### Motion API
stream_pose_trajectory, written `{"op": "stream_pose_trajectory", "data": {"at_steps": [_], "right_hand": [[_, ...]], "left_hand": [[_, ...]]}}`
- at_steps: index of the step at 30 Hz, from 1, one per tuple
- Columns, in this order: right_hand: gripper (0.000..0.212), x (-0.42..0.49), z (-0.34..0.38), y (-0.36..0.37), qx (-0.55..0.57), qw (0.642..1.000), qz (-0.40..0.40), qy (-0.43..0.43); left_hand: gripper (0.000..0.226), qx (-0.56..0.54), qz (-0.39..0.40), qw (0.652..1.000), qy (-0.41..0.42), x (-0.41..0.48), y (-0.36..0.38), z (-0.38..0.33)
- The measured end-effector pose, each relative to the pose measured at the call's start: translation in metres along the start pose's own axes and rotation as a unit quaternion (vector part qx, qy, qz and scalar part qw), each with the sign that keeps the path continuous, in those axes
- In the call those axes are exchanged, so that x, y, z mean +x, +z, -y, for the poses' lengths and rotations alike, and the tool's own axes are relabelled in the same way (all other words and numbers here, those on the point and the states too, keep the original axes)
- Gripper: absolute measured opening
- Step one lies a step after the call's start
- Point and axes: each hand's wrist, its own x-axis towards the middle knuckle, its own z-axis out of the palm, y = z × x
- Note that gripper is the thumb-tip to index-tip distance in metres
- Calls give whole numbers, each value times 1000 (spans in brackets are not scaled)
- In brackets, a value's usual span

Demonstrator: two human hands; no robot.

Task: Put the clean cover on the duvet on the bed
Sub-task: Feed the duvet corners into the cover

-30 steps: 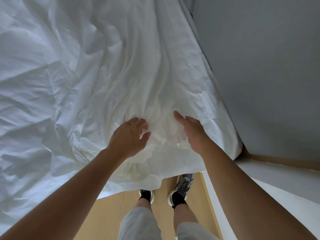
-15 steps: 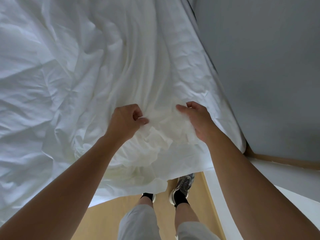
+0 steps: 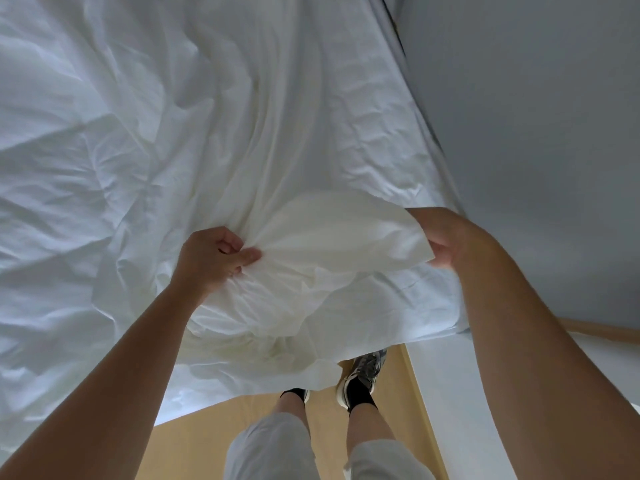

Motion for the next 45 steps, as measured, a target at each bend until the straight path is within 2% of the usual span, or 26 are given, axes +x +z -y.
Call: {"op": "stream_pose_trajectory", "data": {"at_steps": [1,3,6,8,10,12,14,17,19,22,24,27,30,33,35,37,39,40,41,42,43,44,45], "right_hand": [[11,-2,-5,4,-17,1000,-17,5],[18,-3,-16,9,-22,999,-46,17],[21,-5,-24,15,19,999,34,34],[24,-11,-22,18,23,997,76,15],[38,-13,-20,19,9,996,86,11],[65,-11,-18,25,-68,995,77,17],[80,-3,-18,38,-188,981,44,26],[70,19,-29,70,-283,958,-51,-8],[62,35,-47,86,-271,954,-118,-53],[54,53,-74,86,-168,969,-165,-77],[55,60,-83,73,-133,969,-192,-75],[53,70,-83,52,-137,964,-215,-82],[52,80,-73,40,-162,955,-228,-95],[49,86,-70,35,-193,946,-240,-101],[51,90,-75,35,-225,940,-240,-91],[56,92,-80,31,-265,934,-233,-57],[61,91,-80,34,-307,924,-225,-37],[66,90,-78,38,-314,918,-238,-46],[73,89,-76,44,-305,915,-257,-63],[84,88,-74,53,-279,917,-274,-79],[93,87,-75,63,-239,925,-283,-87],[99,86,-77,75,-193,936,-282,-82],[100,85,-81,88,-146,950,-269,-66]], "left_hand": [[37,33,1,999,3,-1,1,0],[33,119,-8,993,21,-5,5,-6],[29,235,-31,968,89,-15,16,-27],[28,287,-48,946,144,-22,23,-39],[24,304,-59,931,192,-26,28,-45],[24,286,-61,934,207,-28,32,-43],[40,248,-27,951,182,-26,39,-37],[68,212,49,966,137,-26,56,-28],[84,241,57,958,144,-28,72,-21],[92,323,-28,928,183,-31,89,-11],[90,349,-100,918,162,-32,93,-2],[95,353,-127,924,78,-36,101,9],[104,362,-176,914,49,-35,103,19],[112,379,-162,911,21,-35,93,29],[108,386,-129,913,5,-38,82,30],[87,360,-149,920,50,-45,69,29],[57,333,-278,893,121,-53,44,32],[46,324,-354,869,118,-53,25,37],[43,303,-410,857,71,-50,3,44],[46,254,-421,871,-12,-45,-22,51],[51,154,-383,903,-118,-39,-41,57],[55,29,-305,928,-213,-35,-52,60],[57,-87,-208,938,-262,-36,-55,60]]}}
